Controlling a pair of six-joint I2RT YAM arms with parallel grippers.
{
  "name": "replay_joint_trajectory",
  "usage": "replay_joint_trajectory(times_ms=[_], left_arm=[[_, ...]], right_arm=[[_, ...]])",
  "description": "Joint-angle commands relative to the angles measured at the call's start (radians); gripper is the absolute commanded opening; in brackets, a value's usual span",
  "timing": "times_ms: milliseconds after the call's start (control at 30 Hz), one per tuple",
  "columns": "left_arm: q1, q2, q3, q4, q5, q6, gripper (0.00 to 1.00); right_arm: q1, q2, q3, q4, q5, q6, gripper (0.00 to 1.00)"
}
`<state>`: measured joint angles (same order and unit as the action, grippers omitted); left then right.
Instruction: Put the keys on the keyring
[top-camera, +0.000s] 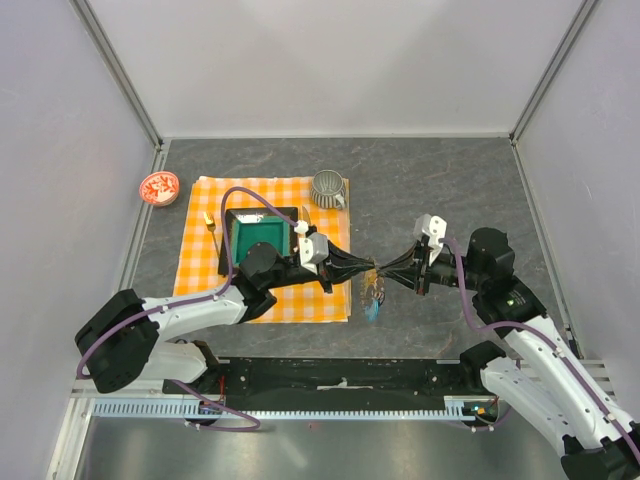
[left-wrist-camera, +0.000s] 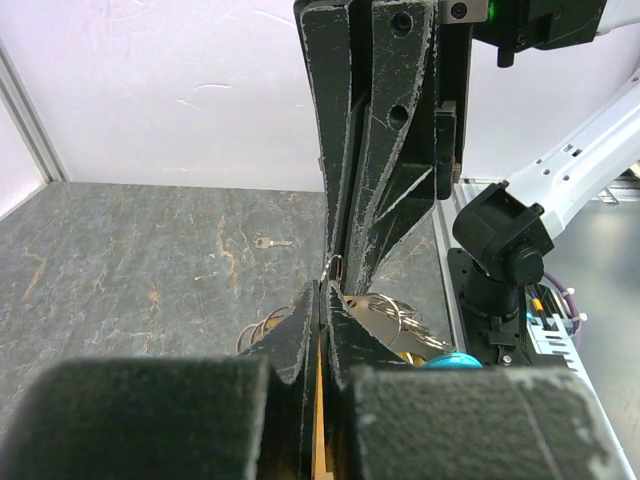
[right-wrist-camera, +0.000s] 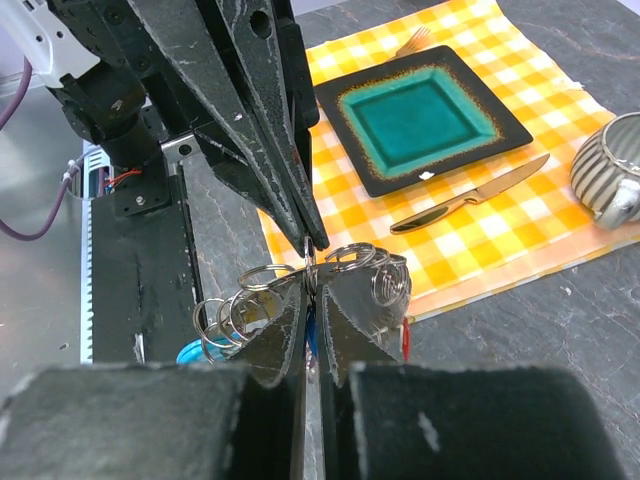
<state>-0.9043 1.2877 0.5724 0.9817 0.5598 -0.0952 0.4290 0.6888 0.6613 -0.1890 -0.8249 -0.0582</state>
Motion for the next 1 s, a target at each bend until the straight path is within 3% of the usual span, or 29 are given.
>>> replay_joint_trajectory(times_ms=[0, 133, 167, 200, 300, 400, 567, 967], left_arm=[[0.002, -0.025, 0.007, 0.065, 0.017, -0.015, 0.02], [0.002, -0.04, 0.018, -0.02, 0.02, 0.003, 0.05], [0.002, -0.05, 0.02, -0.041, 0.019, 0.009, 0.08], [0.002, -0.059, 0.023, -0.067, 0.015, 0.02, 0.18], [0.002, -0.117, 0.072, -0.312, 0.002, 0.093, 0.35], [0.002, -0.186, 0.135, -0.562, -0.02, 0.201, 0.43], [0.002, -0.197, 0.293, -0.93, -0.047, 0.371, 0.48], [0.001, 0.007, 0.549, -1.106, 0.144, 0.529, 0.5]], right_arm=[[-0.003, -0.011, 0.02, 0.043, -0.028, -0.023, 0.06], [-0.003, -0.012, 0.04, 0.025, -0.026, -0.037, 0.0], [-0.001, -0.015, 0.044, 0.019, -0.023, -0.038, 0.0], [-0.001, -0.017, 0.049, 0.01, -0.019, -0.049, 0.0], [-0.001, -0.012, 0.07, -0.035, -0.01, -0.083, 0.0], [-0.003, -0.008, 0.09, -0.076, 0.003, -0.1, 0.0], [0.002, -0.005, 0.096, -0.109, 0.009, -0.132, 0.0], [0.034, -0.011, 0.098, -0.15, 0.052, -0.172, 0.0]])
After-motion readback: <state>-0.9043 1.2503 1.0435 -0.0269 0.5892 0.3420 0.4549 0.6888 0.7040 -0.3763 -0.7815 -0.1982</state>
